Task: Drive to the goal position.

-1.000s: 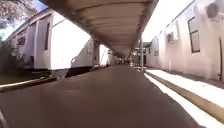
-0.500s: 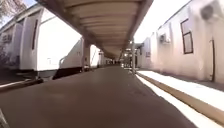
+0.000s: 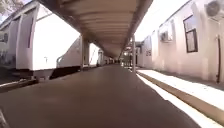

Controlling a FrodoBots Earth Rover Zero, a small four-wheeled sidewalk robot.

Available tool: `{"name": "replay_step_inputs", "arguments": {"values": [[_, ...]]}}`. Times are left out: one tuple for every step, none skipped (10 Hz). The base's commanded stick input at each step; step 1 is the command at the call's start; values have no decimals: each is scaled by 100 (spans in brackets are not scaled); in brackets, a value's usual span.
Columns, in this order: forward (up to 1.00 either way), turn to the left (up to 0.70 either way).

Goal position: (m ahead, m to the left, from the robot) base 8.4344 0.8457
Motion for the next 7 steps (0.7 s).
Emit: {"name": "replay_step_inputs", "arguments": {"values": [[70,0],[70,0],[70,0],[70,0],[70,0],[70,0],[70,0]]}}
